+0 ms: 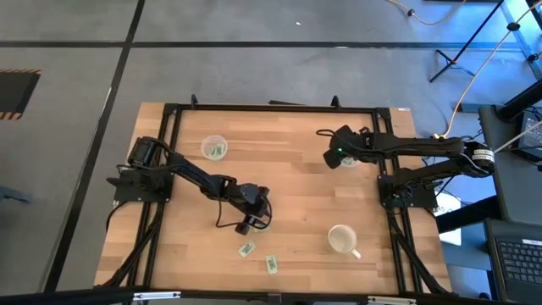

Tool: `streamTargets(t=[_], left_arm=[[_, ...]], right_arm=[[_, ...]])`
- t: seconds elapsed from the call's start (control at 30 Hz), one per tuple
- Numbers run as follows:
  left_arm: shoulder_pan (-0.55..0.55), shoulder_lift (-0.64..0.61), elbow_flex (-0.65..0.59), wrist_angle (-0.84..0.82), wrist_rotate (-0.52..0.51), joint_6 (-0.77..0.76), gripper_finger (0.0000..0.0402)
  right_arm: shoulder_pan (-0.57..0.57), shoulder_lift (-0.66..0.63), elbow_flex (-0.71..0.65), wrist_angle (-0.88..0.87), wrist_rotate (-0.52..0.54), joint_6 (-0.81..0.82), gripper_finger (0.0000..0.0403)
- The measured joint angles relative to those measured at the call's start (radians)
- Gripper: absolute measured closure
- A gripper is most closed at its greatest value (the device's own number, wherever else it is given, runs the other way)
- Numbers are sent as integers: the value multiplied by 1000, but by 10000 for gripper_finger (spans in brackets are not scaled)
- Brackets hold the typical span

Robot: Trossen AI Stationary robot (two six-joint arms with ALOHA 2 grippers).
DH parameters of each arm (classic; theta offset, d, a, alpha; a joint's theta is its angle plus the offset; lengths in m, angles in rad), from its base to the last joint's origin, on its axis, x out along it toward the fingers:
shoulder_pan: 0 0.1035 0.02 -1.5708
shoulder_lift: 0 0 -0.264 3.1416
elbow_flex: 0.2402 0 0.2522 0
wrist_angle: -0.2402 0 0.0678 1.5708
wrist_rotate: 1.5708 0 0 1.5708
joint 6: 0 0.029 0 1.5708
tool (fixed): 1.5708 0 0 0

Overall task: Pick and place Stevia / Truvia into bins
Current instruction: Put the stevia packet into the left transparent container

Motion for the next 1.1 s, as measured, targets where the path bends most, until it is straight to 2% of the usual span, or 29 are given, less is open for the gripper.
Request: streamTargets(t=[0.2, 0.33, 0.8, 1.1], left_arm=[[4, 24, 0, -1, 6, -29, 264], [3, 26, 0, -1, 58, -45, 270], [-5, 85, 5, 26, 77, -71, 292], [10, 89, 4, 16, 104, -73, 327]], right_arm=[[0, 0, 0, 0, -2, 0, 225], [0, 0, 0, 0, -2, -2, 225], [0, 0, 0, -1, -2, -5, 225], [0, 0, 0, -2, -2, -8, 225]])
